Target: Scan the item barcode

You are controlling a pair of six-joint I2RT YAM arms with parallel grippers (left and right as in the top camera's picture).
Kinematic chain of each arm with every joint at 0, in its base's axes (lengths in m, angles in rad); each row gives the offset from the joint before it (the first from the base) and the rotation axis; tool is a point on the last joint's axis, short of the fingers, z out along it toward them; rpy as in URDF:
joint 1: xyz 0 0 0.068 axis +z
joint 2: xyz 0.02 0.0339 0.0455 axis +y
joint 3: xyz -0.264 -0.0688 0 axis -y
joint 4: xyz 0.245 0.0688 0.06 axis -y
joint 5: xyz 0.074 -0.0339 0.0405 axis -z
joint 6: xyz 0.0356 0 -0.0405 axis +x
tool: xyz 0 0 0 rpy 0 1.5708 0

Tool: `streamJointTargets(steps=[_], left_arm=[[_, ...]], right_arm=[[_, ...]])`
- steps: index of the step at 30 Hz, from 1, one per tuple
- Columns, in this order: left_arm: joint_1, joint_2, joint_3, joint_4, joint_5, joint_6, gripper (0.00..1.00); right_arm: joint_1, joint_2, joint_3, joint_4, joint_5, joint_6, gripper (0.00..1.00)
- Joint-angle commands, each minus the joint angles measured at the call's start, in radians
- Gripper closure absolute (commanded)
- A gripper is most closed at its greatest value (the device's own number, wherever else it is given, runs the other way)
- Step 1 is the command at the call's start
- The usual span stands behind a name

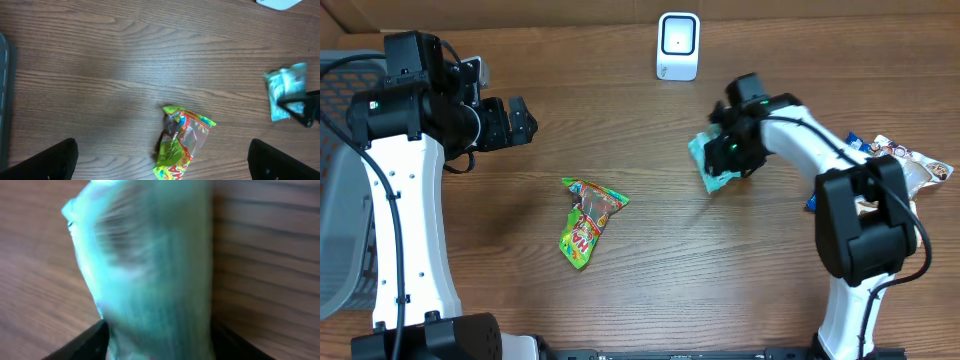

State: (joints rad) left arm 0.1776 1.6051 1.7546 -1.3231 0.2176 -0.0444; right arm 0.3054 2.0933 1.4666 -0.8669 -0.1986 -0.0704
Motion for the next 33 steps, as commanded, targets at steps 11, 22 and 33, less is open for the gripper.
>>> streamJointTargets(steps=[11, 22, 33], left_arm=[[-0.002, -0.004, -0.005, 0.0, 0.011, 0.023, 0.0], [-0.002, -0.004, -0.005, 0.0, 0.011, 0.023, 0.0], [-0.002, -0.004, -0.005, 0.0, 0.011, 0.023, 0.0]], right_arm=[[-0.133, -0.001, 0.231, -0.245, -0.217, 0.109, 0.14], [-0.229, 0.0, 0.061, -0.202, -0.454, 0.404, 0.05], [-0.179, 0.0, -0.152, 0.034, -0.43, 0.583, 0.21]])
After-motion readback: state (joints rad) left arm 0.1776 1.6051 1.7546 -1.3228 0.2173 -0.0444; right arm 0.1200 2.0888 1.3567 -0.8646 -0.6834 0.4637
